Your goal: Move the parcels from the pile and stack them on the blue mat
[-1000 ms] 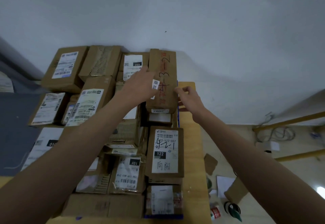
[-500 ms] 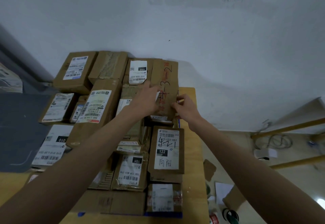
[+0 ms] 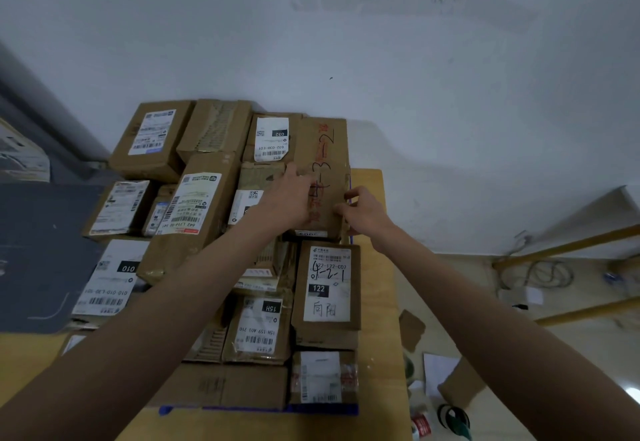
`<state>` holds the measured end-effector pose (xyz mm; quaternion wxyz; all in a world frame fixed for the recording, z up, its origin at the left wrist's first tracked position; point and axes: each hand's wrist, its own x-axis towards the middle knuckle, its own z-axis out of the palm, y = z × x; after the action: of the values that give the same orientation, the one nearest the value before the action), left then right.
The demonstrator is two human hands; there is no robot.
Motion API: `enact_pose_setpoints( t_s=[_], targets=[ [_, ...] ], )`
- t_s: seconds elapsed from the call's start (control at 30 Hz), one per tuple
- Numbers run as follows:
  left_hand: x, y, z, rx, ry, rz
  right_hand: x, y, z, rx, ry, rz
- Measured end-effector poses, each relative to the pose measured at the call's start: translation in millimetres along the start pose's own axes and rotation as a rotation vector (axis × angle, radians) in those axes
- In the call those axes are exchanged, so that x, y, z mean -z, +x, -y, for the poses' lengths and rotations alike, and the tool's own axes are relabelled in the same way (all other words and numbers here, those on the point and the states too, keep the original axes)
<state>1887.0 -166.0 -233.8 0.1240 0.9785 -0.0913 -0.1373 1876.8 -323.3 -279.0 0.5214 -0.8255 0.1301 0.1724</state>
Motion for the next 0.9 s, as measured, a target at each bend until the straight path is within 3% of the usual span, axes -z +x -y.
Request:
enact_pose_setpoints(
  t_s=[0.2, 0.53, 0.9],
  targets=[
    [4, -14, 8, 0.034, -0.002, -0.051, 13, -19, -9, -0.049, -0.076, -0.070],
    [-4, -66, 24, 0.026, 0.002, -0.074, -6, -74, -47, -0.271, -0.208, 0.117],
    [-9, -112, 47, -0.018, -0.036, 0.043, -22, -94, -43, -0.146, -0.282, 0.032]
  ],
)
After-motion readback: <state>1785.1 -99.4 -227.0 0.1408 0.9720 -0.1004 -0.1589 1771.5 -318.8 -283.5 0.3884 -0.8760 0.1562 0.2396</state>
